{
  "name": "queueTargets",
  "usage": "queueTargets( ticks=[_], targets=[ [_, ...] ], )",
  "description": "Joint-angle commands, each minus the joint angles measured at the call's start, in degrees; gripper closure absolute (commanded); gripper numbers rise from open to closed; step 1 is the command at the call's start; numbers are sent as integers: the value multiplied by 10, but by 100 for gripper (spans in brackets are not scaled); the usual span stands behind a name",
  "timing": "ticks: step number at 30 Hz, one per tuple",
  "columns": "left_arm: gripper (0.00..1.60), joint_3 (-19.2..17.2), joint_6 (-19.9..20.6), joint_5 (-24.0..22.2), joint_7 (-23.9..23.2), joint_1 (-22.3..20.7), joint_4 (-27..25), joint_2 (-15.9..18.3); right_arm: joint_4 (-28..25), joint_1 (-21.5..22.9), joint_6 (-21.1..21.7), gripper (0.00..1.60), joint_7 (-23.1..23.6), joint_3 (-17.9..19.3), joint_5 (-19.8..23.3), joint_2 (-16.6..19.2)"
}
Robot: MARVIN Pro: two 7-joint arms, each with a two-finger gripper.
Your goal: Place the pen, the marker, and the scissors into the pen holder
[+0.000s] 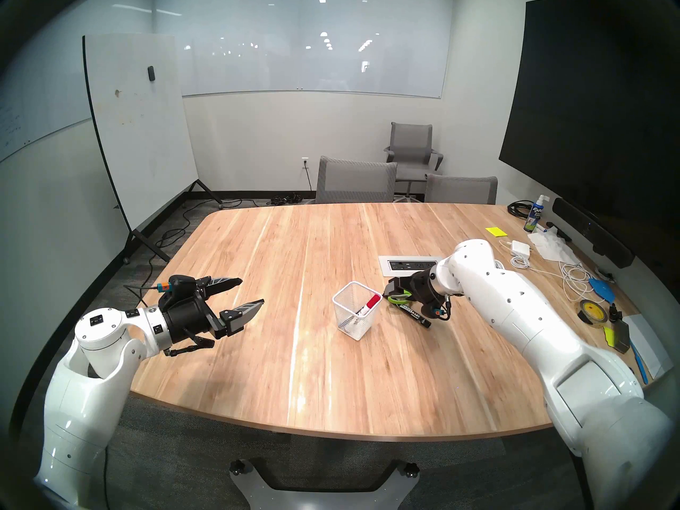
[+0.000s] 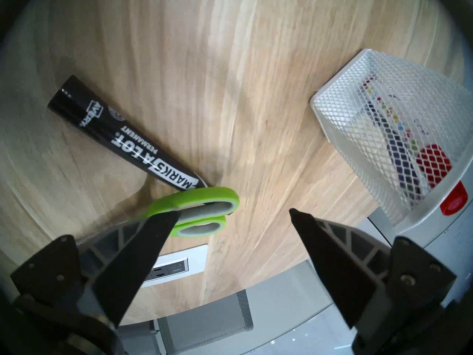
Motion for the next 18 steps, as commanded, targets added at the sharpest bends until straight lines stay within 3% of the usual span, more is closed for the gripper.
queueTargets(
  ticks=[1, 18],
  targets=[
    [0, -1, 0, 0, 0, -1, -8, 1, -4, 21, 1, 0, 0, -1, -4, -9],
    [0, -1, 0, 0, 0, -1, -9, 1, 14, 34, 1, 0, 0, -6, -22, -25]
  ],
)
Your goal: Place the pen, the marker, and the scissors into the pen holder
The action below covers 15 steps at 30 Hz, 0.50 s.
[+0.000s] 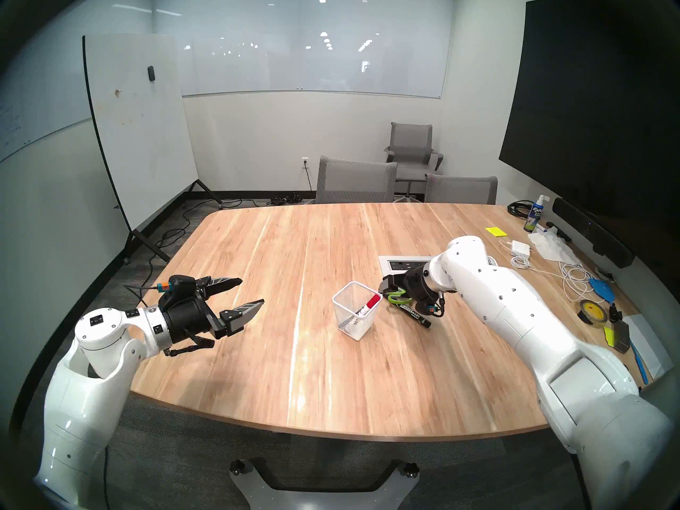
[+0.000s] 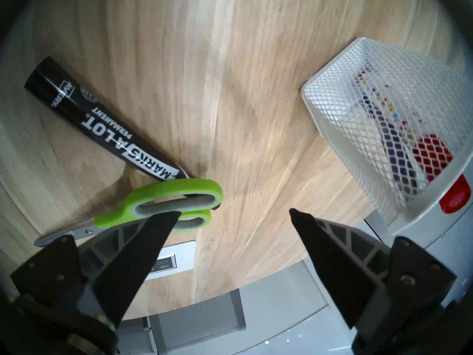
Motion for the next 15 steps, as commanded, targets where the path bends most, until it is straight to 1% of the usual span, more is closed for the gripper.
queueTargets(
  ticks=[1, 15],
  targets=[
    [0, -1, 0, 0, 0, -1, -9, 1, 8, 22, 1, 0, 0, -1, -2, -9],
    [0, -1, 0, 0, 0, -1, -9, 1, 25, 33, 1, 0, 4, -5, -15, -26]
  ],
)
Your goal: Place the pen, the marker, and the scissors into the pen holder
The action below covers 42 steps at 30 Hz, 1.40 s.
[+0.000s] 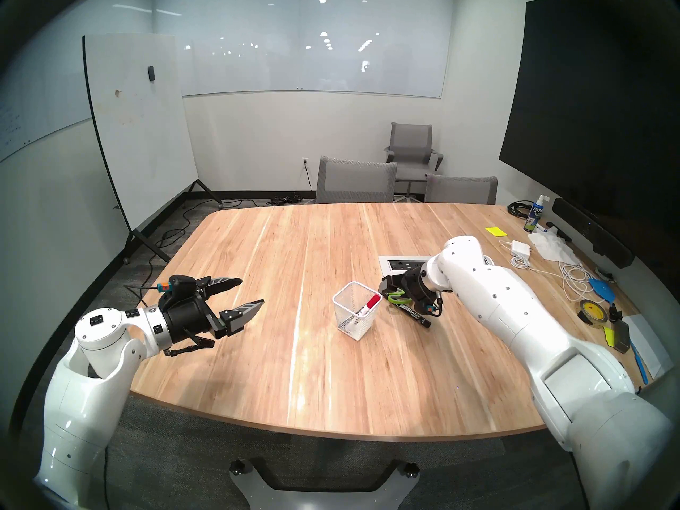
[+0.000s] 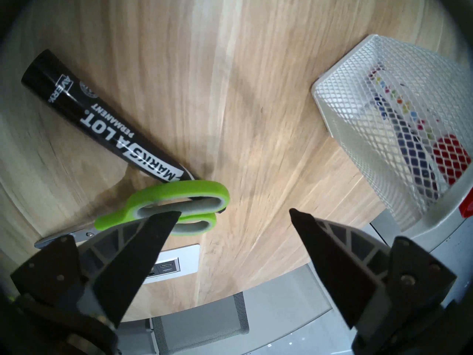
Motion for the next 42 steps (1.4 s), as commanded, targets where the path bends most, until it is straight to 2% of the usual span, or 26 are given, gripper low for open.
queueTargets(
  ticks=[1, 12, 31, 32, 34, 38, 42],
  targets=[
    [0, -1, 0, 0, 0, -1, -9, 1, 5, 24, 1, 0, 4, -3, 0, -12],
    [0, -1, 0, 0, 0, -1, -9, 1, 27, 41, 1, 0, 17, -22, 7, -22],
    [0, -1, 0, 0, 0, -1, -9, 1, 94, 73, 1, 0, 18, -88, 55, -42],
    [0, -1, 0, 0, 0, -1, -9, 1, 96, 75, 1, 42, 17, -93, 59, -41],
    [0, -1, 0, 0, 0, -1, -9, 1, 96, 79, 1, 160, 20, -101, 66, -40],
    [0, -1, 0, 0, 0, -1, -9, 1, 98, 86, 1, 160, 19, -115, 80, -32],
    [0, -1, 0, 0, 0, -1, -9, 1, 85, 82, 1, 160, 20, -112, 90, -22]
  ],
)
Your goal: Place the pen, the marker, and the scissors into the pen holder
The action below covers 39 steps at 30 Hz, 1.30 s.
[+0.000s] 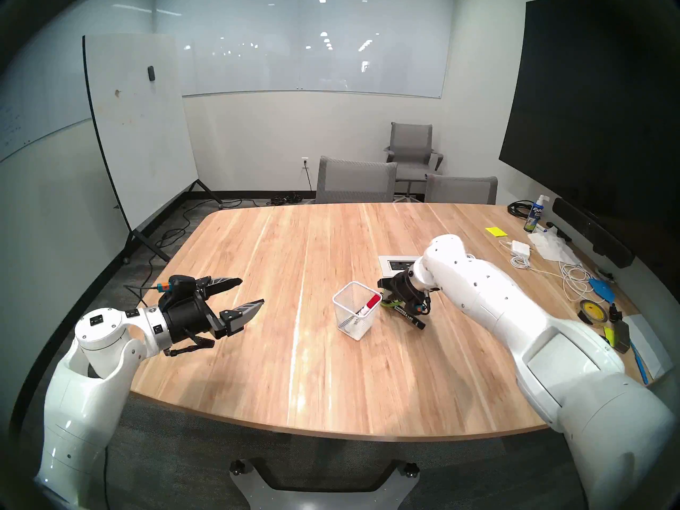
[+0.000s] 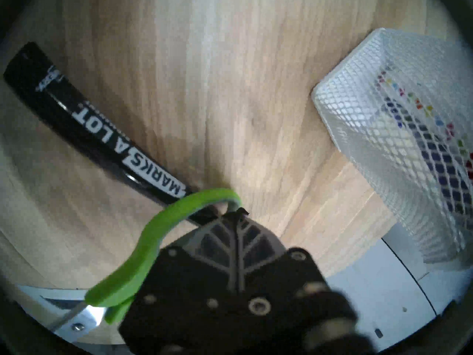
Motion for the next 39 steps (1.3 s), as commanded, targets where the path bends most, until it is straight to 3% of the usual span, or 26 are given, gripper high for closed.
queueTargets(
  ticks=[1, 8, 9, 10, 11, 28, 39],
  targets=[
    [0, -1, 0, 0, 0, -1, -8, 1, -18, 13, 0, 160, 2, 1, 23, 18],
    [0, -1, 0, 0, 0, -1, -8, 1, -49, 1, 0, 160, 7, 11, 39, 39],
    [0, -1, 0, 0, 0, -1, -8, 1, -51, 1, 0, 137, 9, 11, 41, 41],
    [0, -1, 0, 0, 0, -1, -8, 1, -55, 0, 0, 97, 12, 10, 40, 43],
    [0, -1, 0, 0, 0, -1, -9, 1, -57, -1, 0, 0, 14, 11, 43, 44],
    [0, -1, 0, 0, 0, -1, -9, 1, -64, 1, 0, 0, 39, 1, 76, 55],
    [0, -1, 0, 0, 0, -1, -9, 1, -41, 1, 0, 0, 38, -10, 78, 39]
  ],
)
